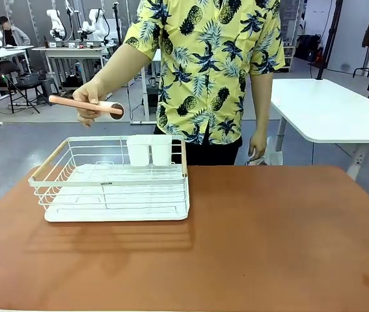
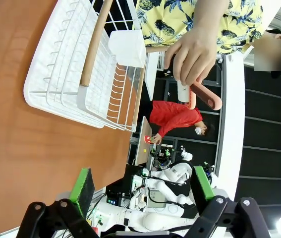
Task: Clean the table.
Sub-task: Pick up the Lint Roller when the human hands it over.
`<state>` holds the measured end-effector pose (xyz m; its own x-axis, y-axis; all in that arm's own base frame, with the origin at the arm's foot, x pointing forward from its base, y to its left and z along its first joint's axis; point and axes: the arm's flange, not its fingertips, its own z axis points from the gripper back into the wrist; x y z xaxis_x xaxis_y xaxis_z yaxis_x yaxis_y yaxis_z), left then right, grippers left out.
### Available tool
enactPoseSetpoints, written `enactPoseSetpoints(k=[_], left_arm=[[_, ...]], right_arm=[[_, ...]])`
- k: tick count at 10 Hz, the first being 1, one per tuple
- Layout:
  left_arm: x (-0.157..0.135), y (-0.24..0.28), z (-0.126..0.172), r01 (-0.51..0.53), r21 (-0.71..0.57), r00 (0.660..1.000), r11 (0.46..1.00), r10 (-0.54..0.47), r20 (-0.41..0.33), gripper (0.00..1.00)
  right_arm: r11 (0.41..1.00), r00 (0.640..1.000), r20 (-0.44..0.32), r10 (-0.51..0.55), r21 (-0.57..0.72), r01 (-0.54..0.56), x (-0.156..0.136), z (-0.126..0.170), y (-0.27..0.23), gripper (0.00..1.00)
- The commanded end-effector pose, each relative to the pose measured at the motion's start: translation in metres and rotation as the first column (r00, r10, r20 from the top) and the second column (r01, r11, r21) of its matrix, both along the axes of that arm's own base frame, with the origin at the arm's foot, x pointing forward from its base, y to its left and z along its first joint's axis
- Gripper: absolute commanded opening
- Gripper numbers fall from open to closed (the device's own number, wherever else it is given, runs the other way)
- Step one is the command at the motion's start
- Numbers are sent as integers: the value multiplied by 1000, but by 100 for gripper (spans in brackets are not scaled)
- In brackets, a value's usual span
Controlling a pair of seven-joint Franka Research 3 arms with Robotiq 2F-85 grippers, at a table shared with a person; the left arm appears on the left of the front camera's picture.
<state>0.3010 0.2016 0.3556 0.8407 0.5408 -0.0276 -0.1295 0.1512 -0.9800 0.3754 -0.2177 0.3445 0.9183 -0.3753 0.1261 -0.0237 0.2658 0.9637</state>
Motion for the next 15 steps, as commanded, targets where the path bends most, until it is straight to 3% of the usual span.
enactPoseSetpoints(k=[1,2,3,5,10,15], left_arm=[[5,-42,61,-23,38,998,999,25,-66,100],[17,-60,90,-49,40,989,998,54,-138,100],[34,-77,110,-115,121,977,986,134,-163,100],[65,-108,130,-176,180,944,968,218,-247,100],[108,-167,129,-278,175,921,945,313,-230,100],[101,-180,130,-302,163,911,939,335,-243,100]], right_arm=[[1000,1000,6,-15,-6,15,-4,3,5,100],[1000,1000,6,-15,-6,15,-4,3,5,100],[1000,1000,6,-15,-6,15,-4,3,5,100],[1000,1000,6,-15,-6,15,-4,3,5,100],[1000,1000,6,-15,-6,15,-4,3,5,100],[1000,1000,6,-15,-6,15,-4,3,5,100]])
